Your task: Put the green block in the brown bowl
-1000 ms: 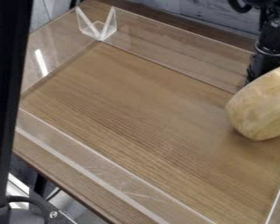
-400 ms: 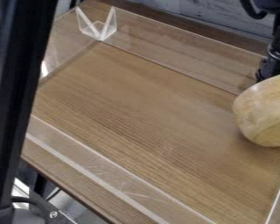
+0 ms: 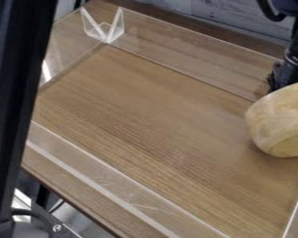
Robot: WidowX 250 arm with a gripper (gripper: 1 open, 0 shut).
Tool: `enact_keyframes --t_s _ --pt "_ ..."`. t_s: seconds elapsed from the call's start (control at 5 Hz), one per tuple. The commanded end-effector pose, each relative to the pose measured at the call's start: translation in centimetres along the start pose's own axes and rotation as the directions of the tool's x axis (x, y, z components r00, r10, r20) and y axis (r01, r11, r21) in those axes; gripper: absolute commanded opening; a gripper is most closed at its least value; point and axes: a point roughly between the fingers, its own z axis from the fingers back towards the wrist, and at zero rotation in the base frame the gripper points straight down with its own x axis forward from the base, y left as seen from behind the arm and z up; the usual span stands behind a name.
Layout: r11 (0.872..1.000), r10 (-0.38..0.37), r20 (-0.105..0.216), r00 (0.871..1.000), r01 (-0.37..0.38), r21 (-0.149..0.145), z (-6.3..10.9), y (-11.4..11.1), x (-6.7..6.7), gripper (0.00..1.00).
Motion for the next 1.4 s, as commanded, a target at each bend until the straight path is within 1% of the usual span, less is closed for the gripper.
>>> enact_keyframes --t_s 0.0,0.2,0.4,0.6,0.8,1.0,1.2 --pt "1.0 -0.016 -0.046 0.999 0.016 0.013 0.2 -1.1 0.0 0.0" --pt "1.0 -0.001 -0.07 0.998 0.003 0.027 0.6 -1.3 -0.7 1.0" --pt "0.999 0.007 -0.083 0.997 -0.004 0.045 1.2 -1.2 -1.1 0.0" --pt "0.997 0.021 -0.093 0.995 -0.014 0.077 2.7 -0.6 -1.5 0.0" --pt "0.996 0.014 -0.099 0.995 -0.005 0.084 2.7 -0.4 -1.0 0.0" --pt "0.996 0.007 -0.105 0.994 0.003 0.093 2.6 -0.3 -0.5 1.0" --pt "0.997 0.006 -0.066 0.998 0.0 0.083 2.9 0.1 -0.7 0.0"
